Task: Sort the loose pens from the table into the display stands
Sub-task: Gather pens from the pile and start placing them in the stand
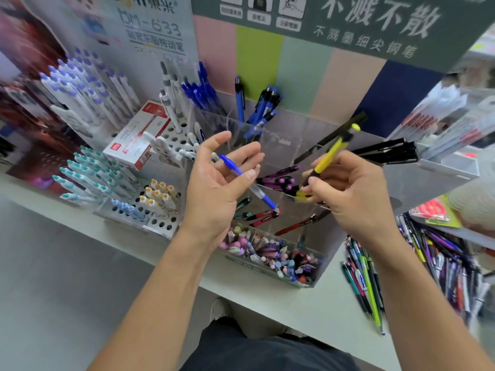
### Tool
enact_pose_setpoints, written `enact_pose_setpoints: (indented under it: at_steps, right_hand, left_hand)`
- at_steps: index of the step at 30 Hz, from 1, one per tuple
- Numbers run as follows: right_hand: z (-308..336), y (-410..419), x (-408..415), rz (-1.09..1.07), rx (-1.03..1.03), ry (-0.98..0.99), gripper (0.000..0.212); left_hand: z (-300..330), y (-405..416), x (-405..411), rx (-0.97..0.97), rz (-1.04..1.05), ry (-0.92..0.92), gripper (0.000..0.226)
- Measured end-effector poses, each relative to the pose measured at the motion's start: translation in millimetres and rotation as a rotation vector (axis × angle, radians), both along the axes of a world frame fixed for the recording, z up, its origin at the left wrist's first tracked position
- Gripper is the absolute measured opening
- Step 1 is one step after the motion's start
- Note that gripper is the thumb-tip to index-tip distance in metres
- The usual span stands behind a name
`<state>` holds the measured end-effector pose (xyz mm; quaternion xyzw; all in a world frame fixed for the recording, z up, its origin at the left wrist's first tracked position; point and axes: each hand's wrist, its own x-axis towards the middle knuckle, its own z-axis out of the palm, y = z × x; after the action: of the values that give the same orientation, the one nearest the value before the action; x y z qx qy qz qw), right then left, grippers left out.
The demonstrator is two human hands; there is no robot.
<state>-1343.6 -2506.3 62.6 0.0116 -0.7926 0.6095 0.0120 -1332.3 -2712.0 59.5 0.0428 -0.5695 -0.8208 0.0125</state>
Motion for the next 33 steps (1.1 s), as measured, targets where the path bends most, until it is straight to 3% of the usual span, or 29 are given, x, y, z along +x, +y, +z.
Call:
enact_pose_setpoints:
  at_steps: [4,8,12,19,22,25,29,33]
  right_hand:
    - [-3,5,-3,-0.086,0.135,0.033,0.003]
    - [-10,6,-3,-0.110,0.325,0.058,0.005]
    - [-2,1,-3,-0.167,0.370,0.147,0.005]
    - [56,-52,-20,0.231,0.223,0.243,0.017]
    - [61,-65,-33,0.235,0.234,0.296,0.005]
    - [73,-69,-41,0.119,0.264,0.469,0.004]
    - [99,-79,-69,-0.053,0.417,0.655,0.012]
    - [102,-116,-104,0.121,0.699,0.533,0.014]
  left_hand:
    - [-1,-11,2,-0.251,0.075,0.075,0.053]
    - [1,-18,3,-0.249,0.191,0.080,0.042]
    - [0,-19,2,-0.219,0.242,0.094,0.029]
    - [12,-7,-11,-0.435,0.242,0.245,0.022]
    - [17,-11,-16,-0.484,0.258,0.255,0.038]
    - [18,-25,-21,-0.535,0.320,0.252,0.054]
    - [19,-64,-38,-0.842,0.565,0.244,0.044]
    - [30,-87,-74,-1.086,0.468,0.194,0.061]
